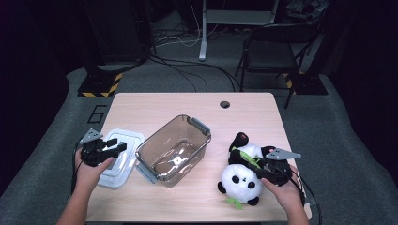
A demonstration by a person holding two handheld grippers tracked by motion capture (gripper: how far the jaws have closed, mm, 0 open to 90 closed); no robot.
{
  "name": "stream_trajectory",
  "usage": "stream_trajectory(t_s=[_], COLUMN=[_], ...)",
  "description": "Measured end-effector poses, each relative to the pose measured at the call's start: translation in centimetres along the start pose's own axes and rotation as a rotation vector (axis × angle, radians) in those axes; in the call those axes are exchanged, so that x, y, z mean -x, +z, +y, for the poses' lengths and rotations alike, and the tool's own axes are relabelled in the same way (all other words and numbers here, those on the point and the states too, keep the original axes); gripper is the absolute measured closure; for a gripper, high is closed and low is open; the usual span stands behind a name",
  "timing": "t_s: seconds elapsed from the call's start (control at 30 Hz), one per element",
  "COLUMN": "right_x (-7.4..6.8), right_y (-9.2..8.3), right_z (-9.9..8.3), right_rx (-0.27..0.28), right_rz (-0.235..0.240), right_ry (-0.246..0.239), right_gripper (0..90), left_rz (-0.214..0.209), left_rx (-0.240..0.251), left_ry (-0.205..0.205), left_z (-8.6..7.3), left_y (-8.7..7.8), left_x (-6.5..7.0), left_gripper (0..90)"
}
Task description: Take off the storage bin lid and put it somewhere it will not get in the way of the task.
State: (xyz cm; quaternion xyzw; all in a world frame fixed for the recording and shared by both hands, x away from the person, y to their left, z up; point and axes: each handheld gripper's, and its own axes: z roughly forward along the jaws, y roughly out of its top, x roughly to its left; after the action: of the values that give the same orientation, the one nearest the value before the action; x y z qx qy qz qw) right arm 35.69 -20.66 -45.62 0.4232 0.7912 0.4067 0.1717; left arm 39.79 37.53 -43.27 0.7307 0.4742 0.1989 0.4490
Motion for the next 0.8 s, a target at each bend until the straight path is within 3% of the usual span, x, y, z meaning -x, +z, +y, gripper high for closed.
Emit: stream_trajectory(t_s=[0.27,0.43,0.8], right_x=[-0.7,-1.1,-1.6], right_y=[-0.1,-0.5,-1.9], right_z=[0.4,1.2,2.5], right_rx=[0.003,0.007,0.022], right_rz=[-0.029,-0.044,-0.066], right_ry=[-0.001,0.047,0.088], right_gripper=[64.0,66.5,67.5], left_rz=[-0.04,-0.073,-0.12], left_rx=[-0.005,0.01,-0.014], left_ry=[0.033,0.029,0.089], left_z=[1.5,2.3,2.6], left_y=[0.1,0.5,2.0], left_x=[1.2,1.7,3.9], left_gripper=[45.3,45.6,45.6])
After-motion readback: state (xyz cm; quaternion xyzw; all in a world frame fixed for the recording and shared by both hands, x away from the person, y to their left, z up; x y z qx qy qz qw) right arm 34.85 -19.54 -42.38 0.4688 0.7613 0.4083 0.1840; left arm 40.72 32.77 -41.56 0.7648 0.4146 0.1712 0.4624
